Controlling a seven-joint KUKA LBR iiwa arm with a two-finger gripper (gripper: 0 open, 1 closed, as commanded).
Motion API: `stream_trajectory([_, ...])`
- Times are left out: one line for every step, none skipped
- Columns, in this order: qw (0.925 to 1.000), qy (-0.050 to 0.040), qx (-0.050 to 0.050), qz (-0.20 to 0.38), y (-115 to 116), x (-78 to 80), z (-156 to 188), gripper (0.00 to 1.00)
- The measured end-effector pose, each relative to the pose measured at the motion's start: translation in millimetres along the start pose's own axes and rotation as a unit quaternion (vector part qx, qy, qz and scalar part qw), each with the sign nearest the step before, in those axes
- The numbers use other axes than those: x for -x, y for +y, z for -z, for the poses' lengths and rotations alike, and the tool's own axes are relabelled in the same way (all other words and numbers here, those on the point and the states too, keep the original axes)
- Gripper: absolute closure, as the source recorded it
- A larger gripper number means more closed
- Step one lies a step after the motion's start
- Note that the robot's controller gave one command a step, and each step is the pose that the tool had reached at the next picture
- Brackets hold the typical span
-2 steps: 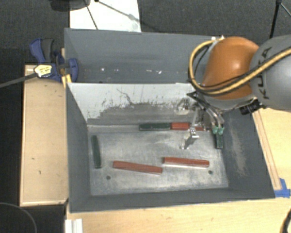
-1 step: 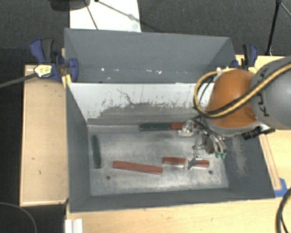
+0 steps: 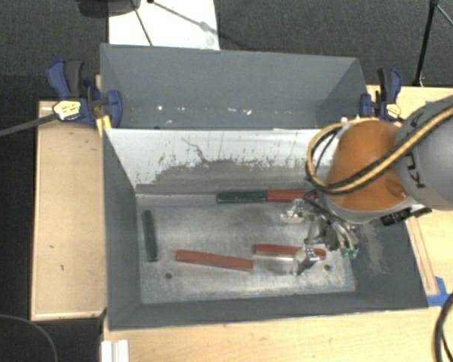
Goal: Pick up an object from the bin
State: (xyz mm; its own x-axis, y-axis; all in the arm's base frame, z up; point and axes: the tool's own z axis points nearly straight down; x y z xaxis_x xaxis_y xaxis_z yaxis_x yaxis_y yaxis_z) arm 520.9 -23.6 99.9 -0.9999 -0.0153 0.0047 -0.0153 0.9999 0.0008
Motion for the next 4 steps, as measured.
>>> stream_trajectory([0.9999,-0.0054,0.0,-0.01,2.3,0.5,24.8,0.0])
stream_trajectory([0.9977,-0.0059,0.0,-0.068,19.5,-20.8,-30.1,0.0])
stream_trajectory([0.9996,-0.0052,0.001,-0.027,7.5,-8.6,-25.3,1.0])
stream_trajectory([0.9996,-0.0052,0.001,-0.027,7.5,-8.6,-25.3,1.0])
